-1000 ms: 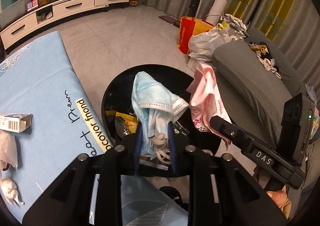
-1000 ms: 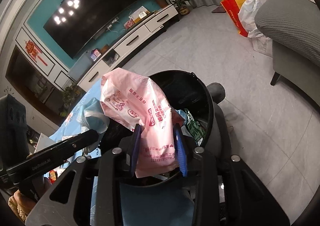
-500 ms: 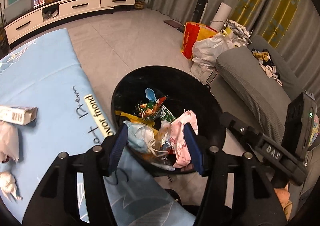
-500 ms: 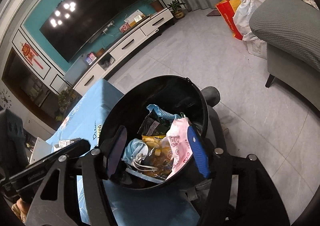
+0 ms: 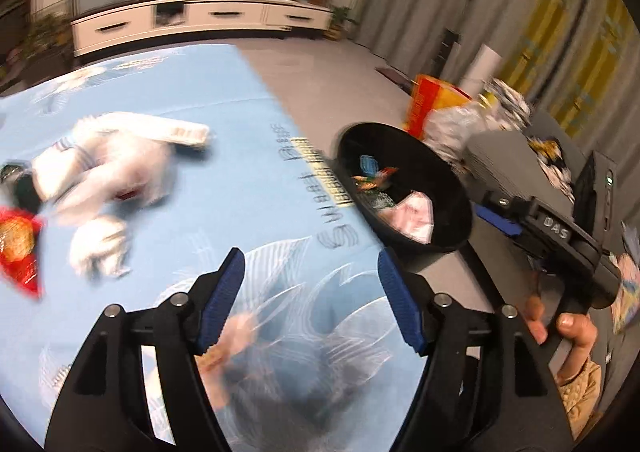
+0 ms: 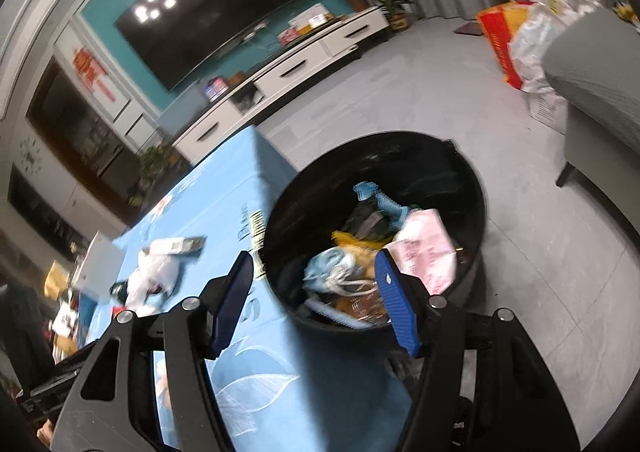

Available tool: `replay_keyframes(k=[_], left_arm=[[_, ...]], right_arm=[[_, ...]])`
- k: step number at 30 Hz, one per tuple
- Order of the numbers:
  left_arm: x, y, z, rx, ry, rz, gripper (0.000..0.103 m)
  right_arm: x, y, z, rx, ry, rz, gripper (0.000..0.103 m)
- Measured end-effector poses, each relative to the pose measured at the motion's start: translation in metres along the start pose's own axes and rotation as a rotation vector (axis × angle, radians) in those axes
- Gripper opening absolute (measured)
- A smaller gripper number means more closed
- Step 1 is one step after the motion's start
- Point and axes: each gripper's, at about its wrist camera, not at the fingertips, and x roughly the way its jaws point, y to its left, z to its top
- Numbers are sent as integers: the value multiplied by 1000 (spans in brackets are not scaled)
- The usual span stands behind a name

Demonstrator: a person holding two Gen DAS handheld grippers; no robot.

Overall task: Collect trash
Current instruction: 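Grasp the red chip bag with the left tool while the right tool grasps the white tissue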

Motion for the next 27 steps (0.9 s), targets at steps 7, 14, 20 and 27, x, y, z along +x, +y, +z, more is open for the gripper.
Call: replay_keyframes(k=[7,14,20,27], left_arm=[[-60,80,-34,-183,-80,144,72],[-98,149,-74,-360,-114,200,72],[-107,181,-91,-444,-131,193,72],[-97,196,-95,-482,-139,172,72]], right_arm=[[8,61,-18,-136,82,55,62],[24,117,-42,-279,173,81,62],[42,156,-66,-378,244,112,62],[65,189,-87,-475,311,123,62]])
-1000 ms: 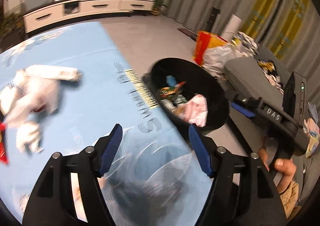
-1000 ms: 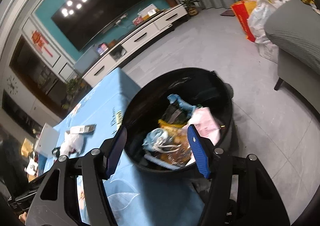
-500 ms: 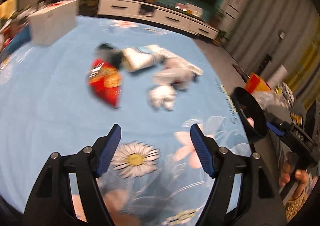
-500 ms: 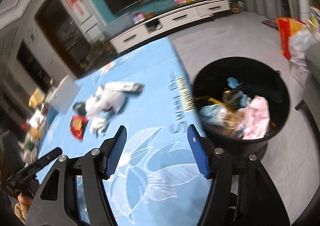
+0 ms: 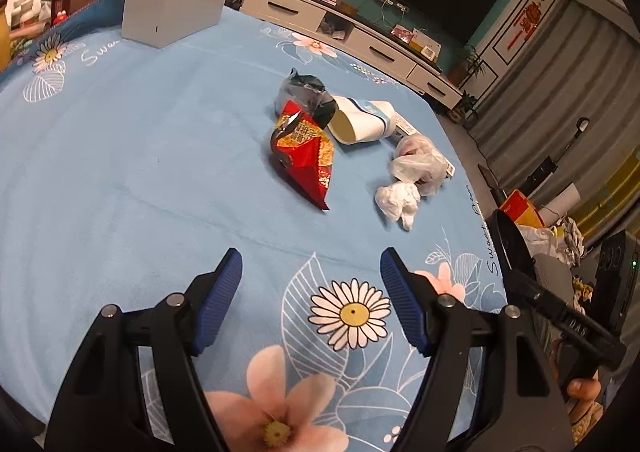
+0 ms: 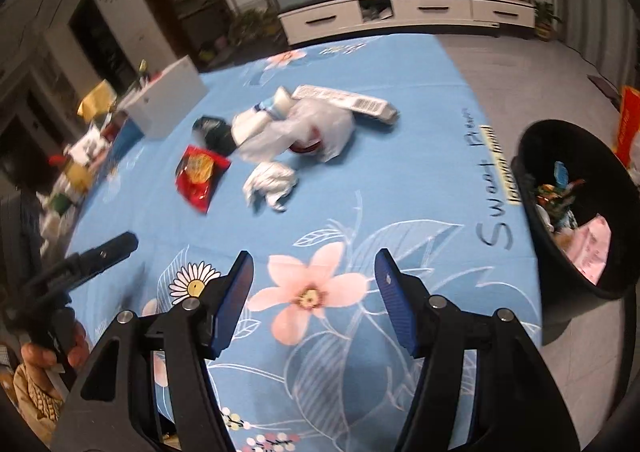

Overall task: Collect trash
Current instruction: 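Grasp the red chip bag with the left tool while the right tool grasps the white tissue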

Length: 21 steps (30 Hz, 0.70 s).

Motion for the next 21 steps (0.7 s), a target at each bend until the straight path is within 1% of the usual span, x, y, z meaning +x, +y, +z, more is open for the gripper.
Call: replay_keyframes(k=[6,9,16,21], left_arm=[[18,7,7,-21,4,-4,72],[28,10,16,-32,0,-8,72],[46,4,35,-11,-7,-5,71],[59,1,45,3,-5,4,71]], right_arm=[[28,16,13,-30,30,17,62],[38,20,20,-35,32,20,62],[64,31,42,-81,31,30,62],[82,33,50,-90,43,43,62]])
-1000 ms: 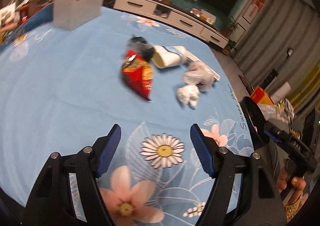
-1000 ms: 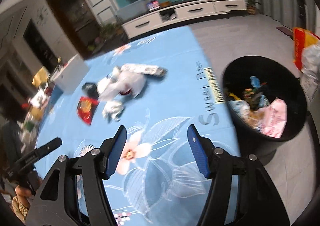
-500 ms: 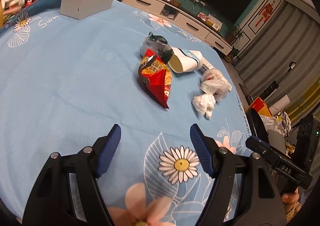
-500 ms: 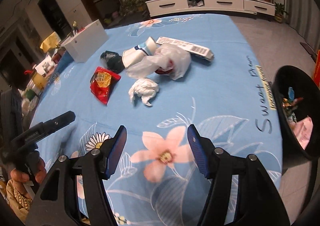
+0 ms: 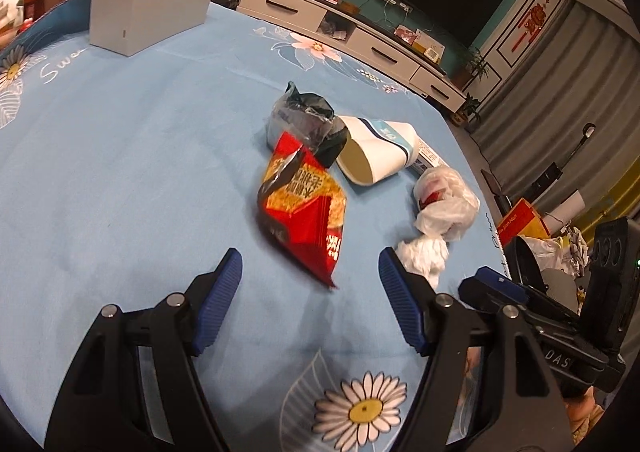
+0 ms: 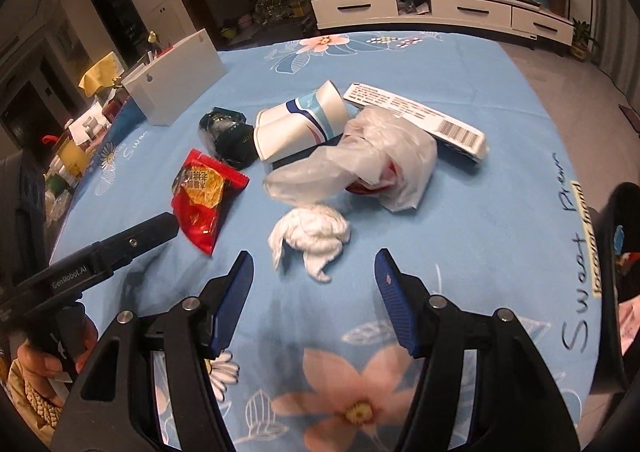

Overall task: Collect trash
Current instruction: 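Grasp the red chip bag with the left tool while the right tool grasps the white tissue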

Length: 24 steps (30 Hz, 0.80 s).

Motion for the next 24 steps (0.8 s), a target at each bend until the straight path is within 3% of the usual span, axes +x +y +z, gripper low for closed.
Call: replay_keyframes(k=[17,22,24], left_arm=[[29,-6,12,44,27,34,29],[28,-4,11,41,21,35,10],[25,-5,10,43,15,35,9]], right_arm=[[33,8,13,-54,9,11,62],[39,11,11,-82,23,-5,39],[39,10,10,-82,21,-14,31]])
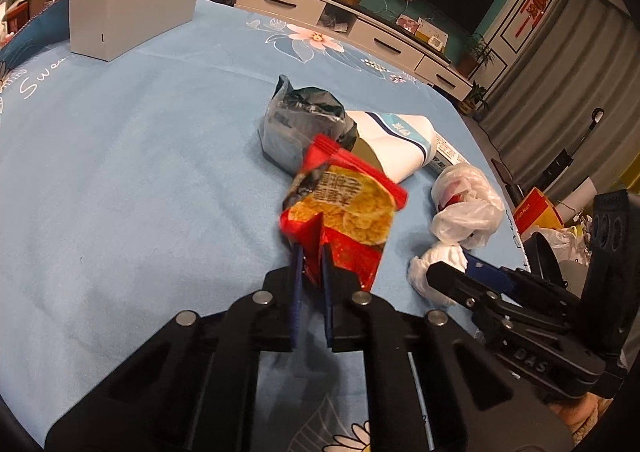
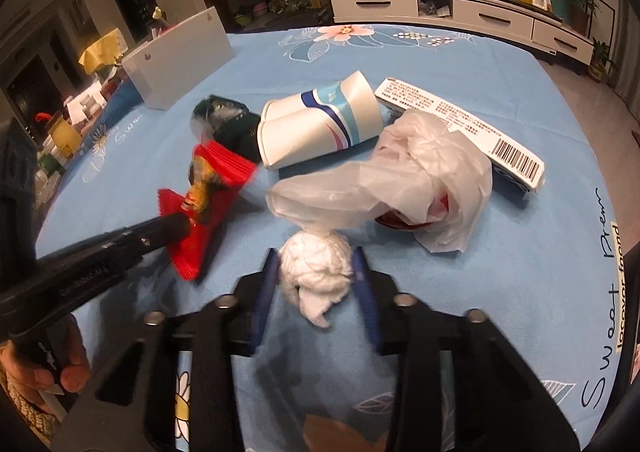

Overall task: Collect trash
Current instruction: 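Grasp the red chip bag with the left tool while the right tool grasps the white tissue, then carry the chip bag and tissue over the black bin and open both tools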

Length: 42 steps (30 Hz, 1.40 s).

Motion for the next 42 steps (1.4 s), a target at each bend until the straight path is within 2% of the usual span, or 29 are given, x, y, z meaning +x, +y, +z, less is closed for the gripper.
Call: replay_keyframes(k=[3,16,21,32,42], left_arm=[[-3,-1,0,5,-5,-5,7],[-62,-7,-23,22,-42,-22,7],[-79,-16,-31,44,-38,-52,7],[-85,-106,-42,226,-5,-159,7],[-82,-203,-36,401,-9,-264,7]], right_arm=[[-2,-3,-2,13,4,17,26],[-54,8,-40,11,-15,116,25],[-85,-8,-50,50,-55,92,25],[-168,-86,-76,229,-219,-35,25],[-242,-182,-111,448,-406,-182,25]])
